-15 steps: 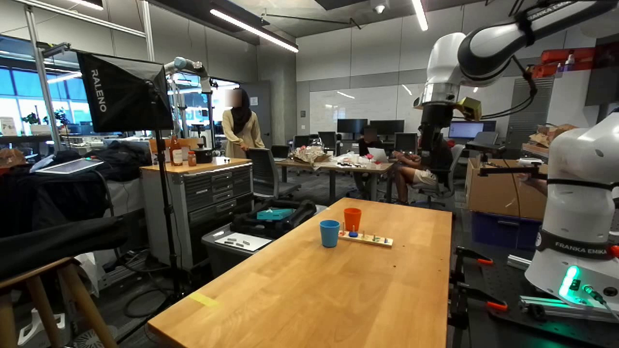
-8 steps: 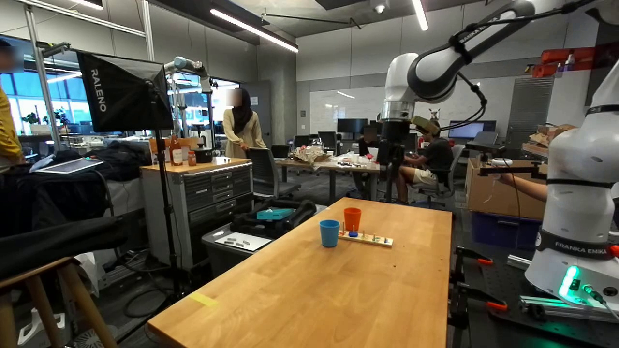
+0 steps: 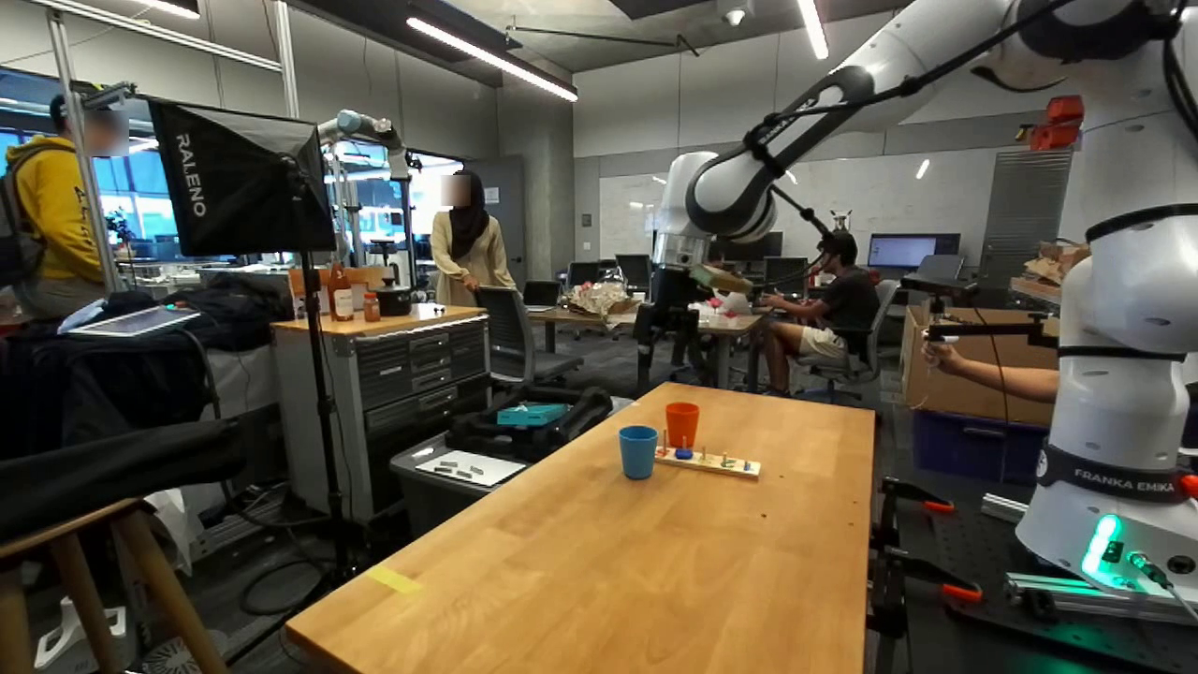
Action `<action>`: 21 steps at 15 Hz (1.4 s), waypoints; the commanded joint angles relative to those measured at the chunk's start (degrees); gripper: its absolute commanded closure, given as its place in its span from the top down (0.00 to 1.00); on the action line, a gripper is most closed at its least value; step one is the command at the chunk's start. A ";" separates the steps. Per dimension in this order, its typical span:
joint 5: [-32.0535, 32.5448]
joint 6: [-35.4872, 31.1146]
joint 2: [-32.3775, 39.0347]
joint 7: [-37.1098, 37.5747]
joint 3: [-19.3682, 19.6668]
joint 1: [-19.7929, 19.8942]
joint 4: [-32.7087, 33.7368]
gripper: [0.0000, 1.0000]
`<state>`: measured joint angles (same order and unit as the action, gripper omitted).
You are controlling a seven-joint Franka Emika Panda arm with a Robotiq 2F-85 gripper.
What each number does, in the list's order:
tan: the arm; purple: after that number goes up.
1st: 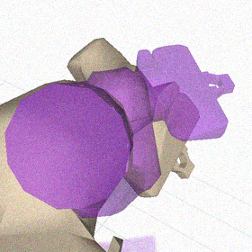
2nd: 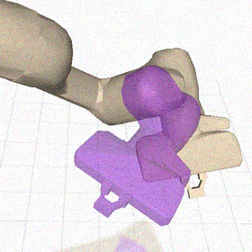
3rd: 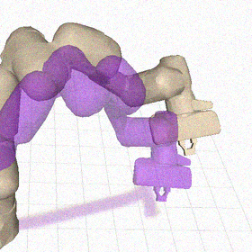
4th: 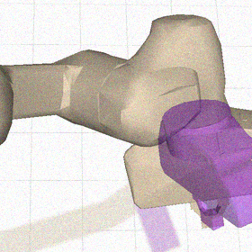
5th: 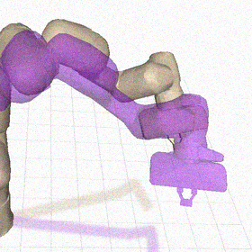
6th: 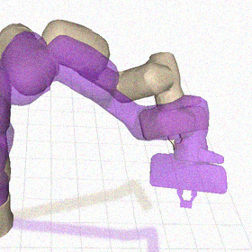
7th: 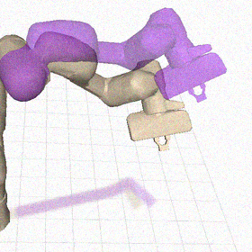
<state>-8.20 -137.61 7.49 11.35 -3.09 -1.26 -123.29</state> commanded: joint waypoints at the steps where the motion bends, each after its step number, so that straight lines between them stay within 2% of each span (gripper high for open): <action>1: 3.44 -1.60 13.99 4.08 1.50 -1.14 13.76 1.00; 7: 5.43 -3.19 27.40 5.36 4.05 -2.43 24.42 1.00; 11: 4.77 -3.53 30.78 5.18 4.02 -3.11 25.76 1.00; 15: 4.38 -3.03 30.85 5.44 3.87 -3.80 24.44 1.00; 16: 4.44 -2.93 30.68 5.46 3.94 -3.89 23.99 0.75; 17: 4.42 -3.04 30.57 5.50 3.97 -3.94 23.70 0.73; 21: 3.82 -2.48 30.28 6.22 4.22 -3.39 23.14 0.42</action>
<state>-3.83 -140.90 37.52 16.31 0.10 -4.26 -100.72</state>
